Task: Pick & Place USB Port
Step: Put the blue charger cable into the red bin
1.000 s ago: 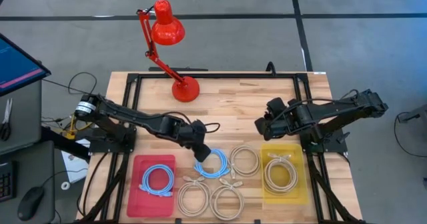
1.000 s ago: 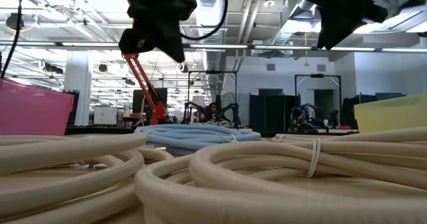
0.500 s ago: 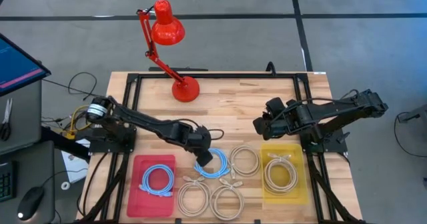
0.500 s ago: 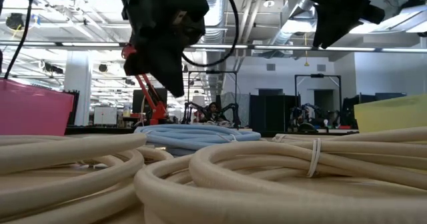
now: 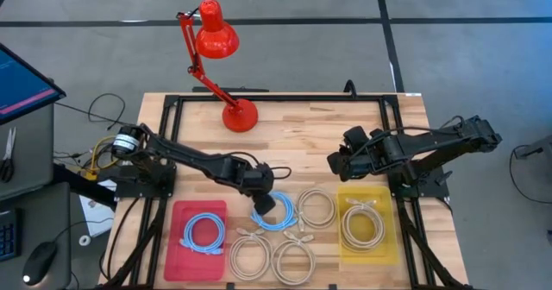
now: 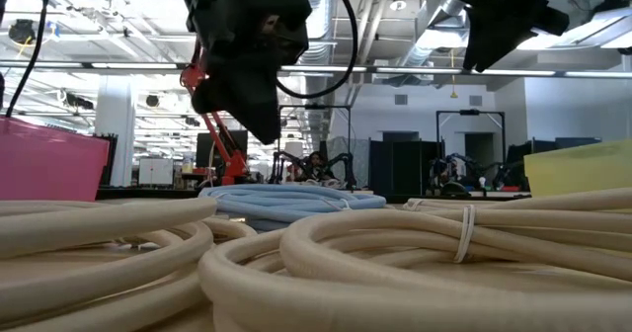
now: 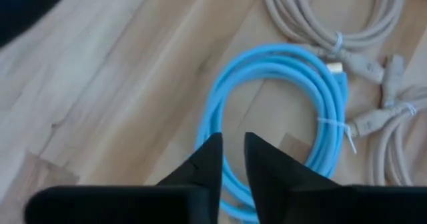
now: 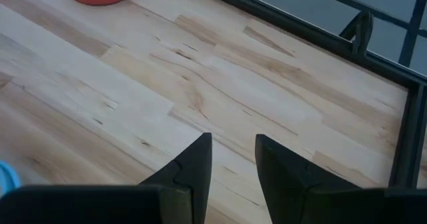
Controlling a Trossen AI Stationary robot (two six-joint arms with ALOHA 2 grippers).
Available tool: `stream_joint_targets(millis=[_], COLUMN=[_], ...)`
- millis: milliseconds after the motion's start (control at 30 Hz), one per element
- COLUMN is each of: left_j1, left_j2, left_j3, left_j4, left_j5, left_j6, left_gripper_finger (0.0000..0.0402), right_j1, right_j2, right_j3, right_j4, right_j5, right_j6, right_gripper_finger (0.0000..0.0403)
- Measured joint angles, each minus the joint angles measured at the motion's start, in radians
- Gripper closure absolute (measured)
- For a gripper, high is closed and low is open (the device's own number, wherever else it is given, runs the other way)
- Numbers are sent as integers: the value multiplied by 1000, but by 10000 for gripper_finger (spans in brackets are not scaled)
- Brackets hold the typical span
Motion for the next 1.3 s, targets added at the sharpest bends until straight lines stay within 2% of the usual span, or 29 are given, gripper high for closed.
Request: stream_joint_targets(millis=[333, 567, 800, 1067, 1167, 1300], left_j1=[22, 19, 18, 18, 18, 18], left_j2=[0, 58, 158, 212, 213, 203], left_j3=[0, 0, 0, 4, 3, -1], left_j4=[28, 41, 49, 58, 56, 57], left_j5=[-43, -34, 48, 48, 31, 7], left_j6=[0, 0, 1, 1, 0, 1], left_gripper_finger=[235, 213, 222, 237, 264, 330], right_j1=[0, 1, 1, 1, 1, 1], right_j2=[0, 0, 0, 0, 0, 0], right_j3=[0, 0, 0, 0, 0, 0], right_j4=[0, 0, 0, 0, 0, -1], right_j5=[0, 0, 0, 0, 0, 0], right_j6=[0, -2, -2, -2, -2, -2], right_gripper_finger=[295, 295, 295, 295, 295, 295])
